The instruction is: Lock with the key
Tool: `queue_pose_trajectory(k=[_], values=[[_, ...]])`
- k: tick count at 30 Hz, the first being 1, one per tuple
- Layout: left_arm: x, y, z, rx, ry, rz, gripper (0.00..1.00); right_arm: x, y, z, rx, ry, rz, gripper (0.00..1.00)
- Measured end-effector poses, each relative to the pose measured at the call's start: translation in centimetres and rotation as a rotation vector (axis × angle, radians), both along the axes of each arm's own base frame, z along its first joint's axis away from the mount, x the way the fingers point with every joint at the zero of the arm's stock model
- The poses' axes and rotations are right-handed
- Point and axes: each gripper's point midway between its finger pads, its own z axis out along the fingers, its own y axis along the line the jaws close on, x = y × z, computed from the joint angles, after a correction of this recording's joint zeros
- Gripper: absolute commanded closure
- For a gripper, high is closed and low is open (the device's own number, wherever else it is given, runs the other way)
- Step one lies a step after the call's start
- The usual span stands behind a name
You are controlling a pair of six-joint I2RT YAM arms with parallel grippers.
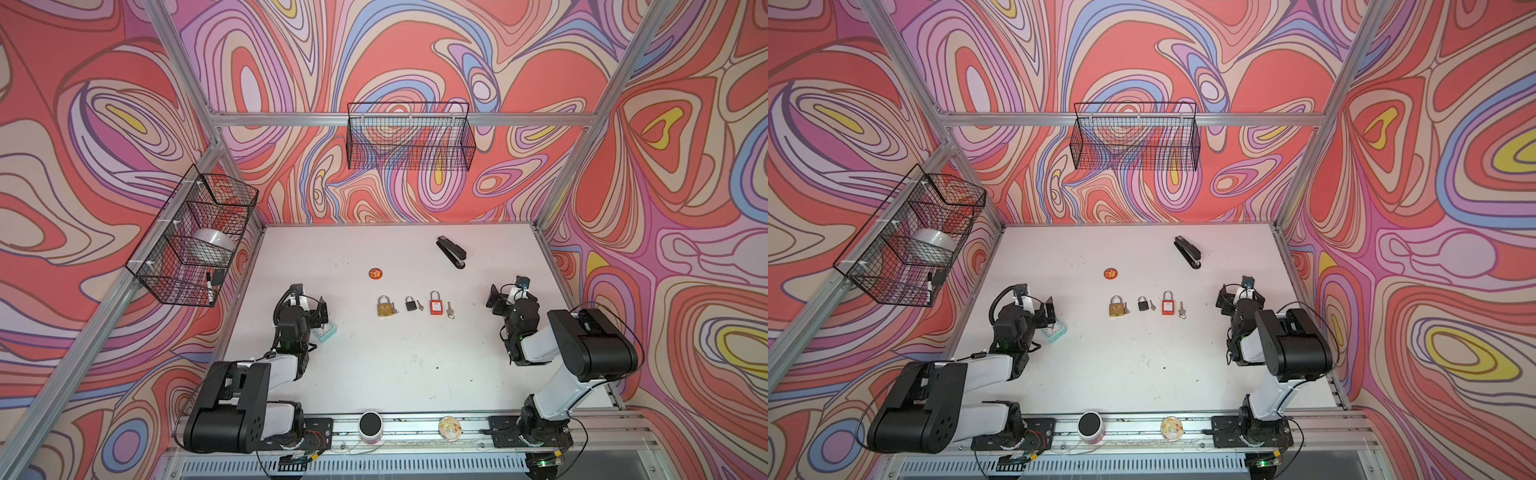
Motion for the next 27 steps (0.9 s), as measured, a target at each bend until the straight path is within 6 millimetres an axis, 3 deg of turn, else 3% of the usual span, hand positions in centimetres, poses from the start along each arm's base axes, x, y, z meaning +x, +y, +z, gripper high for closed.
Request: queue_pose_trajectory(k=[8, 11, 14, 27], values=[[1.8, -0.1, -2.0, 0.022, 0.042, -0.008, 0.00, 2.7, 0.5, 2.1, 0.006, -0.039, 0.027, 0.02], [3.2, 0.1, -0.9, 0.025, 0.025, 0.003, 0.00, 3.9, 0.6, 2.6, 0.006, -0.032, 0.030, 0.01], [4.2, 0.3, 0.4, 0.027, -0.006, 0.024, 0.00, 3.9, 0.6, 2.2, 0.007, -0.010, 0.030, 0.02], [4.0, 0.7, 0.2, 0.034, 0.004, 0.044, 0.00, 3.7, 0.6, 1.1, 0.007, 0.035, 0.030, 0.01]])
